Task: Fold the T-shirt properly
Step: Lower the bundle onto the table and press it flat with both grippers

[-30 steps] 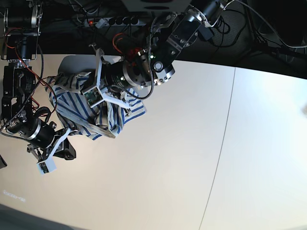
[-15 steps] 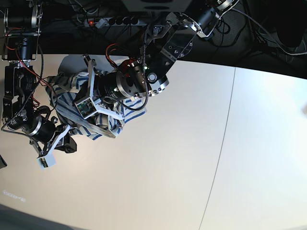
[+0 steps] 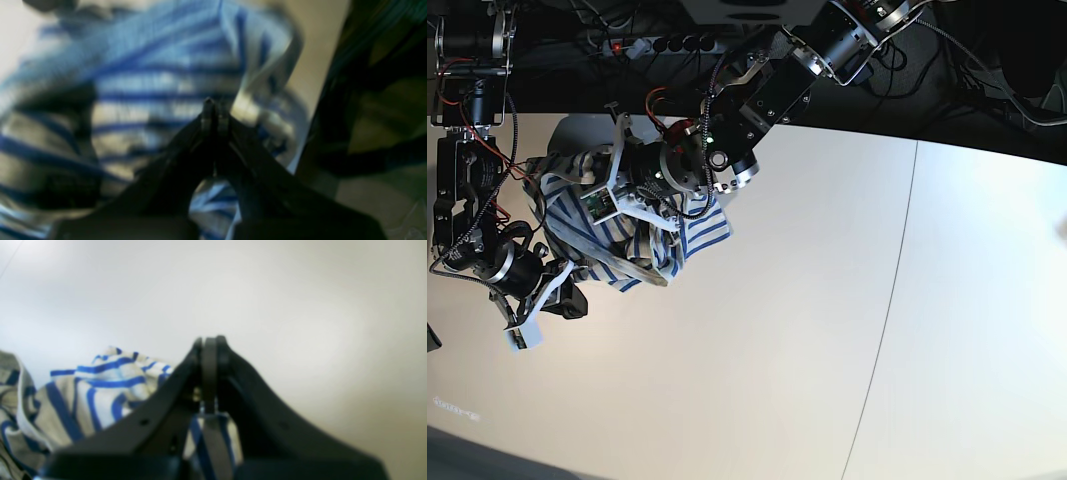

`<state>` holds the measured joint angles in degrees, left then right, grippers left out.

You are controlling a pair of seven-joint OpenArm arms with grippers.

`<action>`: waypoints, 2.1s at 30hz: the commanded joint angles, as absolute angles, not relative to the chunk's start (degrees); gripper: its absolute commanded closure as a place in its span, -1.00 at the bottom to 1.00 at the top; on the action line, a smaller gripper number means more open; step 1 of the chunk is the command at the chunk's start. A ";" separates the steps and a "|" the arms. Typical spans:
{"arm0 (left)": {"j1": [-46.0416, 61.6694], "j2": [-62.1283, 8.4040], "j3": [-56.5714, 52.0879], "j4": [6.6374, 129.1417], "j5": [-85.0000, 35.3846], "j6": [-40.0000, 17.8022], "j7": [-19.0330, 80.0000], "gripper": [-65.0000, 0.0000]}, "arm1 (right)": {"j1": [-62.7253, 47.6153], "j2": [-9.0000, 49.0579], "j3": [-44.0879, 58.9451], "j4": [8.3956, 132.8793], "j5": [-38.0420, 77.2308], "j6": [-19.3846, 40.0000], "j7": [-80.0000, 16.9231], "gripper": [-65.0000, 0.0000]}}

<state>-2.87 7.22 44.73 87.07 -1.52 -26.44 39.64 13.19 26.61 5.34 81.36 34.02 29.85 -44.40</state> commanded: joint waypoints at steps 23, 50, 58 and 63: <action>-6.20 -3.01 44.12 88.01 1.50 -24.58 40.75 1.00 | 14.46 27.38 4.89 81.71 34.74 33.45 -41.54 1.00; -17.80 -12.08 44.12 88.01 4.08 -21.58 34.57 1.00 | 0.67 31.20 -3.70 83.99 42.33 33.71 -49.01 1.00; -20.69 -12.05 44.12 88.01 4.16 -18.98 33.45 1.00 | -1.56 30.30 -2.37 88.95 40.75 33.67 -48.84 1.00; -22.55 -12.29 44.12 88.01 5.32 -14.81 36.91 1.00 | -0.84 30.33 2.79 90.87 39.57 33.67 -47.92 1.00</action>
